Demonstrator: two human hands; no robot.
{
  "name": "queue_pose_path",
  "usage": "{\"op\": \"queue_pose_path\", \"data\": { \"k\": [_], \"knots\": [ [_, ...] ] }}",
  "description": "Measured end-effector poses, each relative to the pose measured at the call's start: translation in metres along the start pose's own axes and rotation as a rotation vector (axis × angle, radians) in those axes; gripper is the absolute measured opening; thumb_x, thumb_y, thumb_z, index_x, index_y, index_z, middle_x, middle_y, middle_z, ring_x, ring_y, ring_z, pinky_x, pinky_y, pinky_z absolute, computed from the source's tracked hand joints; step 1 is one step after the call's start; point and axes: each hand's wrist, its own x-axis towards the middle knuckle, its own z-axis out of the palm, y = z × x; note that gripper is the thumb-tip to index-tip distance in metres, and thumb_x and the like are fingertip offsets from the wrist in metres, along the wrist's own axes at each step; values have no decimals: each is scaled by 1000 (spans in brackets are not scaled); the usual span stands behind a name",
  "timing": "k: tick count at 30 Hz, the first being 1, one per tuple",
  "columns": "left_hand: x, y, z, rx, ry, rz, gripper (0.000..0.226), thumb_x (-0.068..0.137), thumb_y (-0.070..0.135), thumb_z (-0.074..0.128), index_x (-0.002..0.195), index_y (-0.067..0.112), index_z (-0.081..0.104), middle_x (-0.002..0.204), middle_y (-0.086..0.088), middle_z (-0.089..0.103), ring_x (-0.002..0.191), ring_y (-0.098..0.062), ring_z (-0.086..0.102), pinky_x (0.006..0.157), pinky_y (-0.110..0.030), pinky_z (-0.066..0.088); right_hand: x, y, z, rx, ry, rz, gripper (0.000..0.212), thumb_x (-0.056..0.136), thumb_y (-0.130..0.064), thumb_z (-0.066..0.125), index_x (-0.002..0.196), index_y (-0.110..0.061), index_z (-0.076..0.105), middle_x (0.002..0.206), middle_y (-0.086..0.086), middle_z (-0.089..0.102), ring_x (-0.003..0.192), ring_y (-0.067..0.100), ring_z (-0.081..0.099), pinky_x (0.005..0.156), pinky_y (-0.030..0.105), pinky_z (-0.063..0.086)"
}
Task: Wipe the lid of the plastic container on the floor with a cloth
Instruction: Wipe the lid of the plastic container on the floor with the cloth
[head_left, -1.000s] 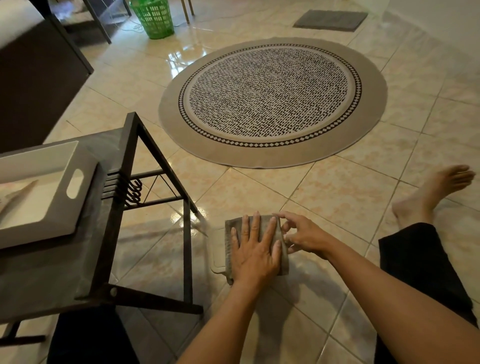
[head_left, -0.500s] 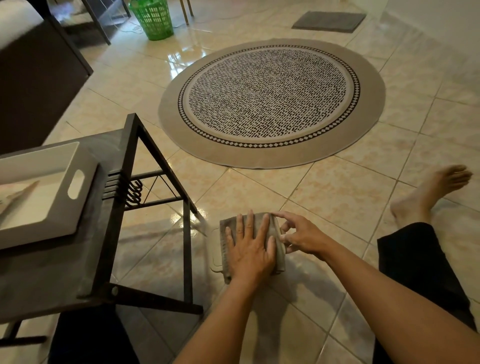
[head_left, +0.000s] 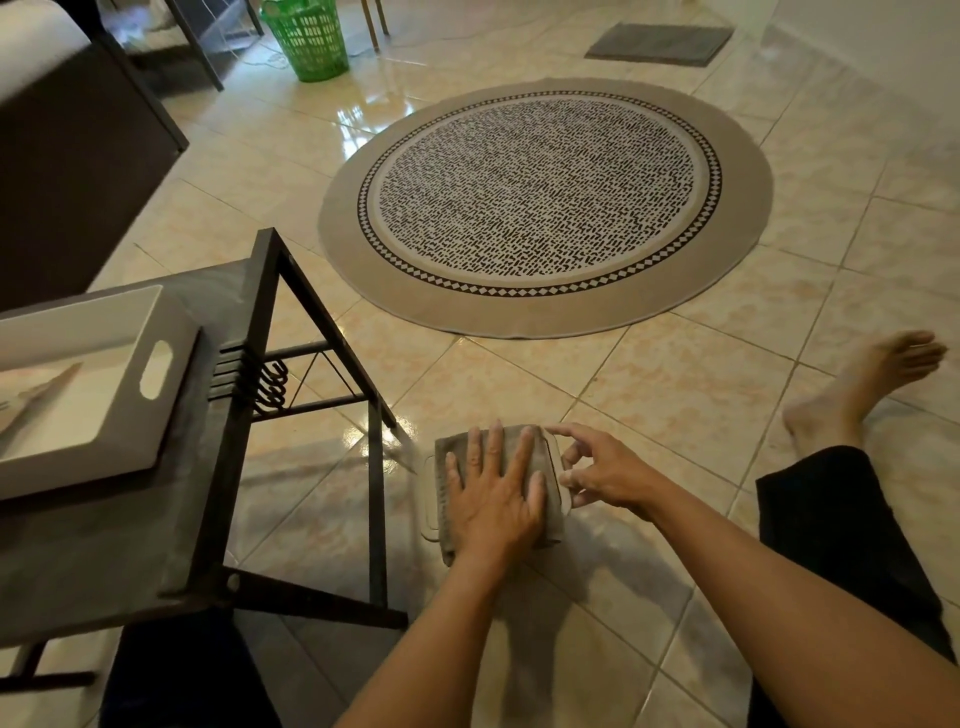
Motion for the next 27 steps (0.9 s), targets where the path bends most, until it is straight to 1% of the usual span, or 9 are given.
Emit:
{"op": "queue_pose_path", "data": {
  "k": [3,5,8,12,16,18,21,24,27],
  "knots": [
    [-10,-29,-1,-54,49,-162,65,96,56,9,148,43,-27,162,0,-26,146,-22,-30,118,-55,-16,1,1,1,-12,7,2,67,87,12,59,141,-25,48,95,12,52,82,26,67,73,47,63],
    [-26,-32,3,-44,69,-204,65,94,57,7,147,43,-29,161,0,-28,145,-21,-33,117,-55,-18,2,1,2,-22,3,-2,67,87,12,59,141,-26,47,96,12,53,85,27,68,72,45,64],
    [-37,-14,13,-45,85,-148,63,96,58,8,151,43,-21,163,0,-22,147,-21,-30,116,-51,-21,4,0,2,-27,-3,-4,65,87,11,60,140,-25,48,96,12,54,84,26,68,70,43,64],
    [-9,-6,10,-64,40,-38,63,96,60,9,149,47,-22,163,2,-25,147,-21,-29,118,-51,-17,4,2,0,-16,-6,-1,63,88,10,60,138,-26,49,95,13,54,80,25,67,70,42,64],
    [6,-39,-1,-89,40,-147,66,95,59,11,149,44,-23,163,1,-24,145,-21,-31,116,-51,-19,3,3,1,-12,5,3,65,87,11,58,139,-25,48,96,13,54,81,24,69,65,34,63],
    [-3,-50,0,-92,51,-162,67,95,60,12,150,44,-23,163,2,-24,145,-19,-33,117,-51,-19,4,3,1,-14,2,4,65,87,11,59,140,-25,48,98,14,55,82,23,69,65,33,63],
    [-24,-44,8,-56,59,-86,66,95,60,11,151,44,-19,164,3,-24,146,-19,-31,118,-53,-17,4,2,0,-14,-13,0,66,87,10,59,142,-25,47,101,14,55,84,23,68,64,31,62],
    [-33,-26,10,-13,66,-4,65,97,59,14,152,44,-16,164,2,-23,148,-20,-28,117,-49,-19,3,2,-3,2,-45,0,69,86,12,60,143,-24,45,102,15,54,87,23,68,67,33,63],
    [-30,-12,5,-6,52,93,63,99,58,17,151,47,-15,163,2,-24,147,-20,-28,117,-46,-20,3,2,-7,23,-71,7,74,83,14,62,144,-23,45,101,14,54,82,21,68,67,33,62]
  ]
}}
